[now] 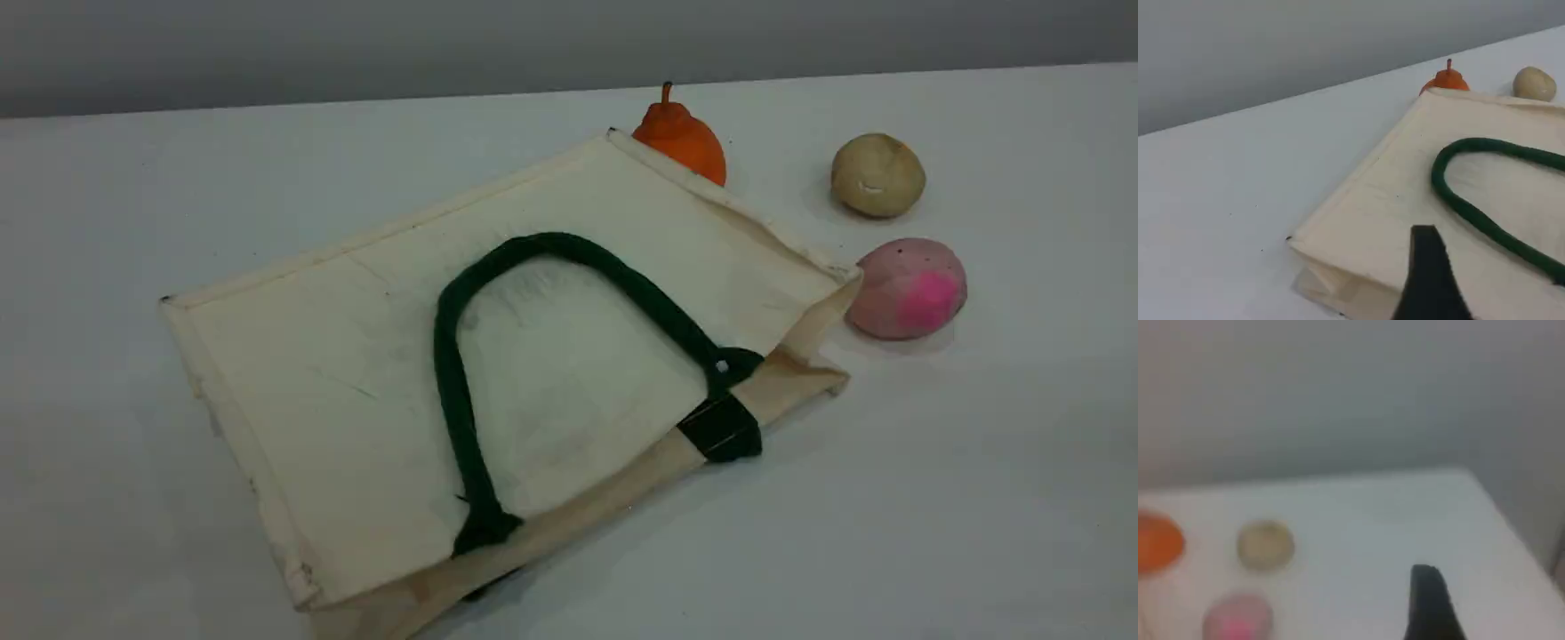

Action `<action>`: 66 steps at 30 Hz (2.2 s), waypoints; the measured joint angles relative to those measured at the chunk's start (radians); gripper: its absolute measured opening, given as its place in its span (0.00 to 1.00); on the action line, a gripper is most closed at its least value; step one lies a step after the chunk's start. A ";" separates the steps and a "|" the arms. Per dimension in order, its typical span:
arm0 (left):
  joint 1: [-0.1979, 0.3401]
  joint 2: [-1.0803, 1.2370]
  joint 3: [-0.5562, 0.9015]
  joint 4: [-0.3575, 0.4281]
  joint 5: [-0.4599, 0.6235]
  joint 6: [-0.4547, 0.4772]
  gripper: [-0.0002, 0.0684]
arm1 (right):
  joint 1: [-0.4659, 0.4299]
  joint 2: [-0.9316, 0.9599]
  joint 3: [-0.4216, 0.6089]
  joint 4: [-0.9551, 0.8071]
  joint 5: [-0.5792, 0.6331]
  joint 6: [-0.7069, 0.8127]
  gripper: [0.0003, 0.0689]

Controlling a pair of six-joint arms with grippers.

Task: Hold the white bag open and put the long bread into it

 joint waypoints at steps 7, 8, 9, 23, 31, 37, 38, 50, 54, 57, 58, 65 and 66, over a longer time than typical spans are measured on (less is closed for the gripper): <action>0.000 0.000 0.000 0.001 0.000 0.000 0.64 | 0.000 0.002 -0.001 -0.005 0.018 0.000 0.56; 0.000 0.000 0.000 0.001 0.000 0.000 0.64 | 0.000 0.002 -0.001 -0.005 0.018 0.000 0.56; 0.000 0.000 0.000 0.001 0.000 0.000 0.64 | 0.000 0.002 -0.001 0.000 0.020 0.000 0.56; 0.000 0.000 0.000 0.001 0.000 0.000 0.64 | 0.000 0.002 -0.001 0.000 0.026 0.000 0.56; 0.000 0.000 0.000 0.001 0.000 0.000 0.64 | 0.000 0.002 -0.001 0.000 0.026 0.000 0.56; 0.083 0.000 0.000 0.001 0.000 0.001 0.64 | 0.000 0.002 -0.001 0.000 0.026 0.000 0.56; 0.107 0.000 0.000 0.001 0.000 0.001 0.64 | 0.000 0.002 -0.001 0.000 0.026 0.000 0.56; 0.203 0.000 0.000 0.001 -0.001 0.000 0.64 | 0.000 0.002 -0.001 0.000 0.026 0.000 0.56; 0.208 0.000 0.014 0.001 -0.011 0.000 0.64 | 0.000 0.002 -0.001 0.000 0.026 0.000 0.56; 0.225 0.000 0.056 0.012 -0.029 0.000 0.64 | 0.000 0.002 -0.001 0.000 0.026 0.000 0.56; 0.231 0.000 0.062 0.017 -0.030 0.000 0.64 | 0.000 0.002 -0.001 0.000 0.026 0.000 0.56; 0.304 0.000 0.061 0.016 -0.056 0.000 0.64 | 0.000 0.002 -0.001 0.000 0.026 0.000 0.56; 0.318 0.000 0.061 0.016 -0.056 0.000 0.64 | 0.000 0.002 -0.001 0.000 0.026 0.000 0.56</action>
